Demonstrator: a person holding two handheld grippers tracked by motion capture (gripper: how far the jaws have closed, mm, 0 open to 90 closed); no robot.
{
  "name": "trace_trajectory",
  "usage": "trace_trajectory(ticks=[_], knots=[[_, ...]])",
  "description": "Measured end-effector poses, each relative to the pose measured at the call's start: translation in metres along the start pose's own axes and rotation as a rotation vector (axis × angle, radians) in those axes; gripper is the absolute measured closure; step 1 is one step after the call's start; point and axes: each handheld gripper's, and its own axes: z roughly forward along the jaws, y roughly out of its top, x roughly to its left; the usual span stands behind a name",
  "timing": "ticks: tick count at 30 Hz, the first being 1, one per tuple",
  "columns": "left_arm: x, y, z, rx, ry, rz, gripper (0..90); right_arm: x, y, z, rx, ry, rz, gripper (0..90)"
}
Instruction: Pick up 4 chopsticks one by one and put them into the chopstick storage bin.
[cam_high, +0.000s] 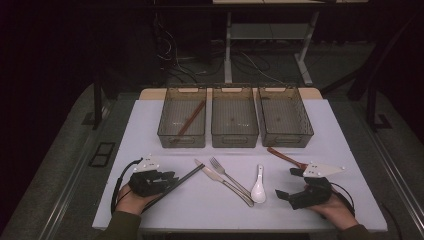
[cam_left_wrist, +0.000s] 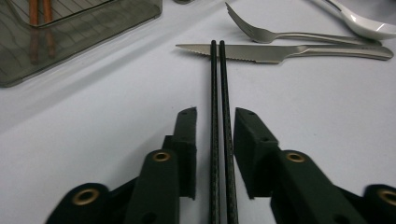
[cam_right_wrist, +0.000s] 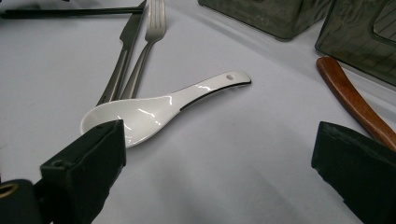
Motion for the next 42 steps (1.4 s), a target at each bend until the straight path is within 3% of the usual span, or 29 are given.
trace_trajectory(ticks=[6,25,42], knots=[[0.0031,-0.0014,-0.0009,0.013,-0.017,-0.006,78.8,0.0,0.0,-0.0001,0.001,0.001,0.0,3.0],[0.0071,-0.0057,0.0038,0.053,-0.043,-0.011,79.8,0.0005,-0.0001,0.0001,0.005,0.006,-0.003,3.0],[0.006,-0.0068,0.0061,0.092,-0.024,0.011,79.8,0.0004,-0.0002,0.0002,0.006,0.007,-0.006,3.0]])
